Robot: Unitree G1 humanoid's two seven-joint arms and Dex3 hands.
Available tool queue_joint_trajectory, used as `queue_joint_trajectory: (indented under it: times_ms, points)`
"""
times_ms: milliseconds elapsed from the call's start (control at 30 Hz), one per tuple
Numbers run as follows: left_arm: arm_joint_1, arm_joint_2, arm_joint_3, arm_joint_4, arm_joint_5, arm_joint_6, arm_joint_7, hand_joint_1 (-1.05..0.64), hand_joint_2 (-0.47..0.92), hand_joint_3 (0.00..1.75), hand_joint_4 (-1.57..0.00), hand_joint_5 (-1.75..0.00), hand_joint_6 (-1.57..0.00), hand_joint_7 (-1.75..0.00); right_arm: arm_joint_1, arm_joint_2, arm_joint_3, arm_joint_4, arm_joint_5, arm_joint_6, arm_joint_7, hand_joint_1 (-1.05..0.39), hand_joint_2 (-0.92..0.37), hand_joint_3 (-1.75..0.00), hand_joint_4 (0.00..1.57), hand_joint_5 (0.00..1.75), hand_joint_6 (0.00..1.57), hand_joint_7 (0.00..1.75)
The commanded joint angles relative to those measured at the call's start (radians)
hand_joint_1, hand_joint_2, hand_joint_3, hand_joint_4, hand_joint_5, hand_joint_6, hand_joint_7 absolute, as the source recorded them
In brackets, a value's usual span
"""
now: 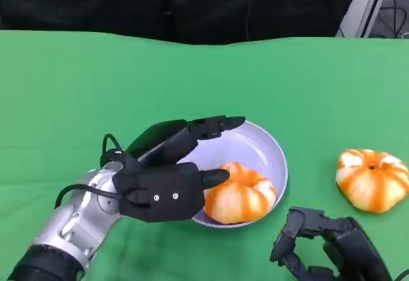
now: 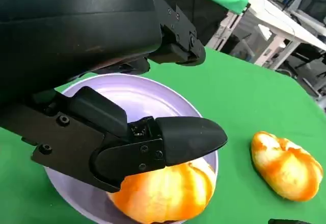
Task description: Grasp the bread from the table and place it into the plate.
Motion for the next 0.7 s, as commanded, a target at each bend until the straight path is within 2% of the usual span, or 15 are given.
queue_joint_trajectory:
  times_ms: [33,333,700]
  points:
    - [0.020,0.017,0.013,-0.020,-0.016,0.015,-0.020,-0.98,0.92,0.87,-0.26,0.00,-0.27,0.00,0.003,-0.009,-0.005,-0.002,0.003,-0.010,-0.010,-0.24,-0.61,-0.93,0.81,1.55,0.79,1.31]
    - [0.081,-0.004,0.094,-0.035,-0.173,-0.089,-0.033,-0.92,0.92,0.79,-0.34,-0.03,-0.33,-0.01,0.008,-0.013,-0.002,-0.010,0.019,0.008,0.000,-0.23,-0.62,-0.92,0.81,1.54,0.80,1.32]
    - [0.148,-0.027,0.156,-0.099,-0.278,-0.095,-0.043,-0.91,0.92,0.74,-0.40,-0.03,-0.37,-0.02,0.004,-0.014,-0.003,0.003,0.019,-0.003,0.002,-0.25,-0.63,-0.89,0.81,1.57,0.79,1.33]
